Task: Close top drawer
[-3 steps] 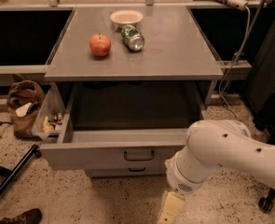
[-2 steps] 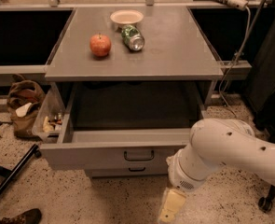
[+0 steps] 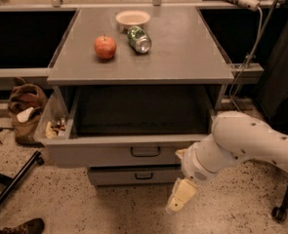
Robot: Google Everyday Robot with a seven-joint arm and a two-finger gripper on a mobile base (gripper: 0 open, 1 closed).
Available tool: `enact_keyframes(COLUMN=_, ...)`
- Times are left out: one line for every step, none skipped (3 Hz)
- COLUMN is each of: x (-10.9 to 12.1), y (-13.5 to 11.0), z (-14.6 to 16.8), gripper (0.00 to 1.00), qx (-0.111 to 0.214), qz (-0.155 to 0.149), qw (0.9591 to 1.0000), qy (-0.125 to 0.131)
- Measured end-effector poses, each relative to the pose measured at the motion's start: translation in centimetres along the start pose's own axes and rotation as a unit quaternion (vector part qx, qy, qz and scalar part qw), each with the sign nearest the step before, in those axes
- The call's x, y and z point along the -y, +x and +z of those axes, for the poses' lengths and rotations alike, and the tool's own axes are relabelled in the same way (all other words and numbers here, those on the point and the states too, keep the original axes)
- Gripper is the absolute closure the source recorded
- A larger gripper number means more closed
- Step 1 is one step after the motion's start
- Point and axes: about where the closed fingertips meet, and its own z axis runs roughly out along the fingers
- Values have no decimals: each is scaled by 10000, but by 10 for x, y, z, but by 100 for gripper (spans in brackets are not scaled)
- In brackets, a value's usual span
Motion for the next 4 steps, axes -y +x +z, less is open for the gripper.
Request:
enact_keyframes(x=45, y=-35, z=13, gripper=0, qx=394, qz=-102, qw=9992, qy=-45)
enact_keyframes(x=45, y=-35, z=13, gripper=0, qx=394, qz=-102, qw=9992, qy=-45)
enact_keyframes(x=68, y=-39, z=7, gripper=0, qx=567, qz=-113, qw=9983, qy=66)
enact_keyframes(x=108, y=-52, z=1, gripper=0, qx=586, qz=-375, qw=9972, qy=281)
